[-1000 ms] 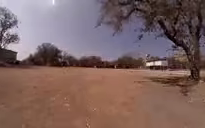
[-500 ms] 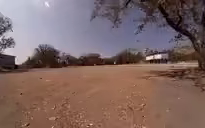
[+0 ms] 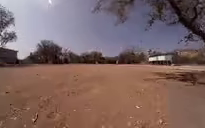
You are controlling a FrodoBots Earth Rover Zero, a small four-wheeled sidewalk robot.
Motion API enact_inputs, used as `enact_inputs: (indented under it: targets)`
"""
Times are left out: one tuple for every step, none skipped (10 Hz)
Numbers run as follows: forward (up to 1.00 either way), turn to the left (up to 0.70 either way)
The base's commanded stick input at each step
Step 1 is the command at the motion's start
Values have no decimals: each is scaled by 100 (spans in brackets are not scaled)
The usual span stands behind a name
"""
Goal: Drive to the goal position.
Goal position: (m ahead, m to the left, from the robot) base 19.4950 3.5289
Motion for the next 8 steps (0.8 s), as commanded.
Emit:
enact_inputs:
  targets:
    - [100,0]
    - [100,0]
    - [100,0]
    - [100,0]
    - [100,0]
    - [100,0]
    - [100,0]
    - [100,0]
